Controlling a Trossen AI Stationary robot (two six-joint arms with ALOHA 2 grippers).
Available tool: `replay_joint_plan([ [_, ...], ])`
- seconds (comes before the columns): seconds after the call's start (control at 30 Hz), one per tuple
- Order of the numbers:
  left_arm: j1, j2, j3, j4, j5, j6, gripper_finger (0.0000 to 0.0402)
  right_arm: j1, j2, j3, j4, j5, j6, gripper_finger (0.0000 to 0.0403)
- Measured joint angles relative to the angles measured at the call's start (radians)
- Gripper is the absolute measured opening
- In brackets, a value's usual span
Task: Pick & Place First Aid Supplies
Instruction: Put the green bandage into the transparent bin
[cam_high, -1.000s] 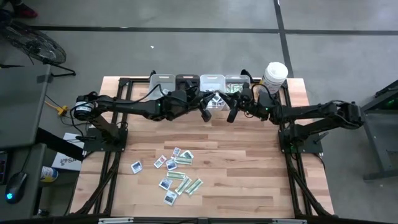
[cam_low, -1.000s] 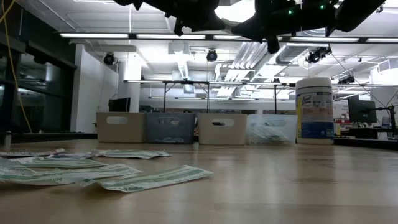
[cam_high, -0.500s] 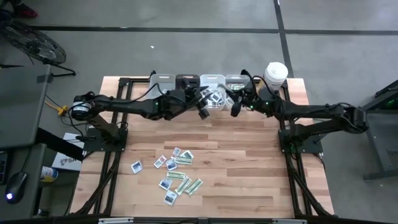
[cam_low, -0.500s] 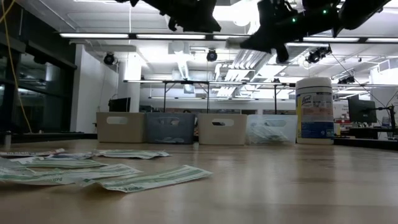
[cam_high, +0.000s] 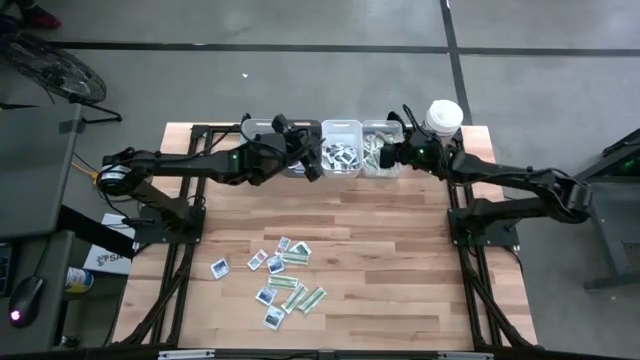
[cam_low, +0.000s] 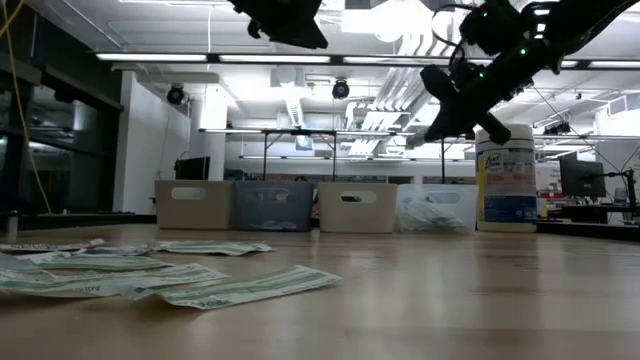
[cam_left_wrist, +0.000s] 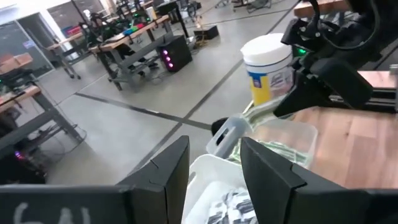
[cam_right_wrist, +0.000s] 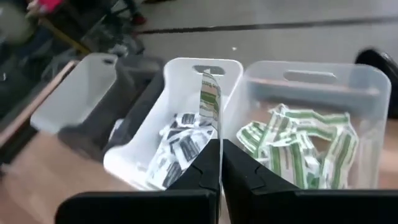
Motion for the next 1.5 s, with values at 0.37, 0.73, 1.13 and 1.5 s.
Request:
replay_joint_plan([
  [0.37,0.000,-0.003,0.000,-0.034,-0.036,-0.022,0.0140,-0.012,0.125,0.000,0.058,0.125,0.517,0.0000],
  [0.73,0.000,-0.003,0.000,-0.044,-0.037,-0.028,0.0140,-0.013,0.274,0.000,0.097,0.130,0.838,0.0000],
  [1.13,0.000,-0.003,0.000,-0.056,-0.022,-0.030,0.0140,-0.045,0.276,0.000,0.165,0.085,0.738,0.0054],
  [1.5,0.000,-0.002,0.000,-0.084,-0.025,-0.029,0.0140,-0.052,0.276,0.000,0.160,0.039,0.664,0.0162],
])
